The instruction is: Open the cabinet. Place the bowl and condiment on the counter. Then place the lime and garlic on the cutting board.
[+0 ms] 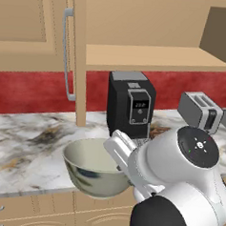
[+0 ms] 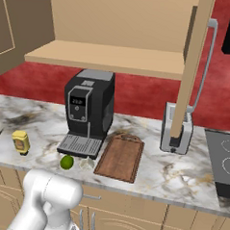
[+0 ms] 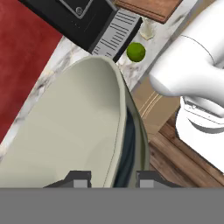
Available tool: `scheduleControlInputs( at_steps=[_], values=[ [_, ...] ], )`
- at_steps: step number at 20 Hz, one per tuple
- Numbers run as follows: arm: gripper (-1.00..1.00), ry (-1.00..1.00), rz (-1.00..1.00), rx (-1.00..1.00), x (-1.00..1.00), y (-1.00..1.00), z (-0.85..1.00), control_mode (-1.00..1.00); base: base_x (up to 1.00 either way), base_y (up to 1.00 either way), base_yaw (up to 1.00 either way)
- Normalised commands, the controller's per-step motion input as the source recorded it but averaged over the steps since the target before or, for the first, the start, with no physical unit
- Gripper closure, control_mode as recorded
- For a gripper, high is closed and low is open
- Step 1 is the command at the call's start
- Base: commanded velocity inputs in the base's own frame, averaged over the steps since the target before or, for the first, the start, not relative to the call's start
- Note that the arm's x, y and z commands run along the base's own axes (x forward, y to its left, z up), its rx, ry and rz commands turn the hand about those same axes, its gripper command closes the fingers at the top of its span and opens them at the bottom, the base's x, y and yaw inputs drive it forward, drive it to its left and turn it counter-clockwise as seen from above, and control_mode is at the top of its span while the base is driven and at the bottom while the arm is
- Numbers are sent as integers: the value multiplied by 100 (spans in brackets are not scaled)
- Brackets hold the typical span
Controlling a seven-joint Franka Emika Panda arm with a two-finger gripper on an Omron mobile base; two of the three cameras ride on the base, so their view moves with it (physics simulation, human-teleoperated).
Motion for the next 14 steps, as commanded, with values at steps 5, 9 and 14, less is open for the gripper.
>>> scheduleControlInputs(
  at_steps=[5, 9, 14],
  values=[
    [100, 0, -32, 0, -2, 83, -24, -100, 0, 0, 0],
    [100, 0, -26, 1, 0, 85, -26, -100, 0, 0, 0],
    [100, 3, -22, 3, 5, 90, -38, -100, 0, 0, 0]
  ],
)
